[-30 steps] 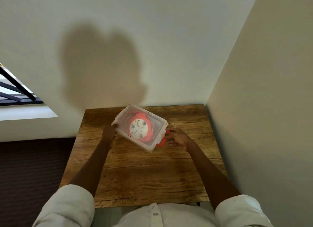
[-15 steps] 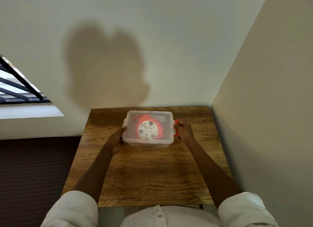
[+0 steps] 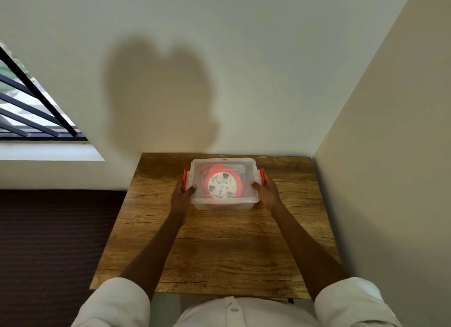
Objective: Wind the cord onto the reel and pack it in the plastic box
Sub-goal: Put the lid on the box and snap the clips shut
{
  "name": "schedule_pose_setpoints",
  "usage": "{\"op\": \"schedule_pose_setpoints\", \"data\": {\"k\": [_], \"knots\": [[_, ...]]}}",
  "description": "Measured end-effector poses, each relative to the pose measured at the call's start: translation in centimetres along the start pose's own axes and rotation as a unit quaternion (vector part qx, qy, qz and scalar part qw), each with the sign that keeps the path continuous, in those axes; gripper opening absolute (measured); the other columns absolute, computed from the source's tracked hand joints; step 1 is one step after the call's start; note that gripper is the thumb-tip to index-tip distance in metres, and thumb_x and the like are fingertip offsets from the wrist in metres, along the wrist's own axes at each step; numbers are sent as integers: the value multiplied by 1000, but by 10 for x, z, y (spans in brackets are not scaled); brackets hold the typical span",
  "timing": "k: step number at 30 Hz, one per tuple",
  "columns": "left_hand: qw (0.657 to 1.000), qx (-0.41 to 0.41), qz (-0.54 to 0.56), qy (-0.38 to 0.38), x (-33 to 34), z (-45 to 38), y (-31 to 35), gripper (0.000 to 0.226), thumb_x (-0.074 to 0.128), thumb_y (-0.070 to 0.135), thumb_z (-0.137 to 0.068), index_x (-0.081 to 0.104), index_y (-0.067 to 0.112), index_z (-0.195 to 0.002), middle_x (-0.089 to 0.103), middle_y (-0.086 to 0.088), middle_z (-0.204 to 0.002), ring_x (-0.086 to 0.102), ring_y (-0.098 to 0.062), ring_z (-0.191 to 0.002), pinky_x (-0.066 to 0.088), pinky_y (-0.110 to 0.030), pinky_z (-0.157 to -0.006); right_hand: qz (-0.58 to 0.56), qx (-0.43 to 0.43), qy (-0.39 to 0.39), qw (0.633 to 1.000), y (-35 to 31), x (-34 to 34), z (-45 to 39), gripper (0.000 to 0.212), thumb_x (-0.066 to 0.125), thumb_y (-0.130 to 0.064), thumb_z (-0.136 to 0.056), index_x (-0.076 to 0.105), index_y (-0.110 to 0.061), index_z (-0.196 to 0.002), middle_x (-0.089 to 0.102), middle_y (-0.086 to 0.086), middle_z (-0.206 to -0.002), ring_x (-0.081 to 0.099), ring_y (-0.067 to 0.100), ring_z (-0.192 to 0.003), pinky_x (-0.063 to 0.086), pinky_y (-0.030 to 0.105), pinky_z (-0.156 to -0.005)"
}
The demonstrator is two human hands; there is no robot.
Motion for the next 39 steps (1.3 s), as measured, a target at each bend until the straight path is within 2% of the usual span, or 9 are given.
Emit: {"op": "schedule_pose_setpoints", "data": {"k": [8,16,21,23,25,27,29,34,39], "knots": [[999,31,2,44,2,2,1,48,57,14,-99,47,20,-145,66,-5,-121,71,-25,-98,63,-38,-67,10,-21,38,999,4,6,0,61,60,-21,-99,34,-29,-154,53,4,-144,60,29,-120,57,53,-91],[970,101,-209,71,0,-8,-2,48,45,31,-104,38,27,-151,61,-6,-136,69,-26,-107,62,-47,-81,202,-117,113,966,-8,17,12,55,44,-20,-106,25,-21,-158,47,6,-152,56,31,-129,53,47,-99],[935,172,-309,8,6,-15,-7,58,32,54,-103,19,33,-156,43,-3,-154,56,-28,-130,56,-53,-93,301,-128,61,943,-4,18,6,64,42,-39,-105,13,-19,-158,30,7,-161,50,34,-134,51,51,-100],[899,182,-398,24,8,-12,-2,66,27,55,-102,9,25,-159,20,-6,-165,30,-31,-148,36,-56,-114,332,-154,58,929,-8,16,6,73,39,-54,-101,11,-17,-159,25,9,-163,42,36,-140,45,56,-107],[828,226,-511,41,12,-3,12,75,21,58,-100,5,16,-159,3,-7,-167,5,-27,-154,8,-48,-124,403,-232,73,882,-17,15,13,84,31,-67,-97,12,-15,-159,19,11,-165,24,34,-150,25,55,-119],[758,278,-590,-7,22,6,19,81,16,65,-98,5,13,-159,-2,-6,-166,-6,-23,-154,-4,-41,-124,480,-322,27,816,-20,26,25,89,26,-75,-93,15,-15,-159,16,8,-166,12,29,-153,12,53,-123],[709,296,-637,-58,27,10,13,85,10,71,-96,9,13,-159,5,-7,-166,-5,-21,-153,-5,-39,-123,532,-366,-30,763,-12,37,33,93,24,-81,-89,24,-17,-157,21,6,-165,15,28,-153,16,57,-122],[688,295,-660,-63,26,17,8,89,16,74,-95,21,11,-157,19,-10,-164,11,-25,-153,6,-42,-124,554,-369,-43,746,-10,40,26,89,30,-80,-89,38,-18,-152,30,10,-161,21,35,-150,22,59,-120],[681,285,-674,-36,22,14,5,84,22,68,-98,23,8,-156,24,-14,-162,17,-29,-152,12,-44,-123,584,-342,-50,734,-14,52,13,103,31,-82,-85,25,-8,-157,17,23,-163,15,45,-150,19,58,-116]]}}
Point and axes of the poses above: each hand's wrist, its own z-axis away from the middle knuckle, its own x-axis out of the palm, y = z × x, the point moved 8 cm from there along -z, towards the middle knuckle
